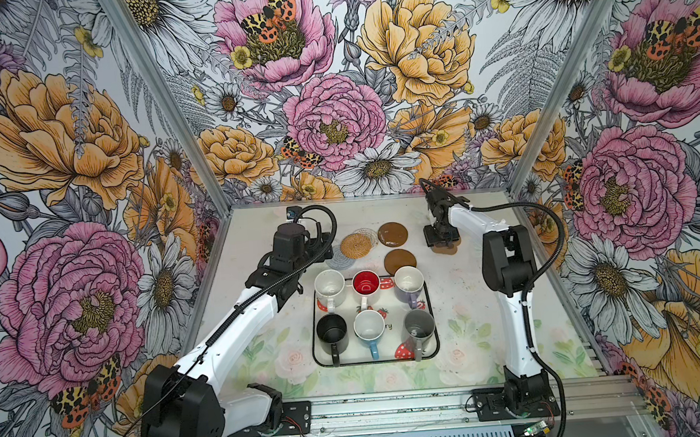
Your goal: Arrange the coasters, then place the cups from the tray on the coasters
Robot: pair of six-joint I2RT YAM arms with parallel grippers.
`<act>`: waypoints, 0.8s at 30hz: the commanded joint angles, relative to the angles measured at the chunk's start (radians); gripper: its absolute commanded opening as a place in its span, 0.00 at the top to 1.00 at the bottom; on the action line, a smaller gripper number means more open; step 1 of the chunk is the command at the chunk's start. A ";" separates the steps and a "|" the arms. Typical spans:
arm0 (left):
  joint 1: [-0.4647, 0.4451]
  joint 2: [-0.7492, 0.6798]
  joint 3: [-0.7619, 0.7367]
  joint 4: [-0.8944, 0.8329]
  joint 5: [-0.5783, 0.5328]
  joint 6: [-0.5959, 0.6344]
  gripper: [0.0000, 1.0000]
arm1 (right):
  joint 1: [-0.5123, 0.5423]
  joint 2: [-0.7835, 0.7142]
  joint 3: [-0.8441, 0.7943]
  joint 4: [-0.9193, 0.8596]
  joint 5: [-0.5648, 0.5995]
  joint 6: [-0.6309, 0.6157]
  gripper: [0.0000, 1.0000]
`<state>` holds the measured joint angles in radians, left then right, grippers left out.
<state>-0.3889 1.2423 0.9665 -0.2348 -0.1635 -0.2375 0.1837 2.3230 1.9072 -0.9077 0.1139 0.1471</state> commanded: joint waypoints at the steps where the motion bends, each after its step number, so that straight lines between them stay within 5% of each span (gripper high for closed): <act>1: -0.012 -0.023 -0.012 0.031 0.003 -0.016 0.07 | -0.014 -0.010 -0.023 -0.038 -0.004 -0.018 0.38; 13: -0.016 0.040 0.038 0.074 0.113 -0.057 0.09 | -0.032 -0.073 0.006 -0.037 -0.069 -0.020 0.38; 24: -0.069 0.349 0.333 -0.029 0.368 -0.069 0.13 | -0.015 -0.213 0.012 -0.025 -0.253 0.020 0.38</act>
<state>-0.4423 1.5303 1.2320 -0.2150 0.0780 -0.2901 0.1532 2.1757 1.9087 -0.9424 -0.0616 0.1471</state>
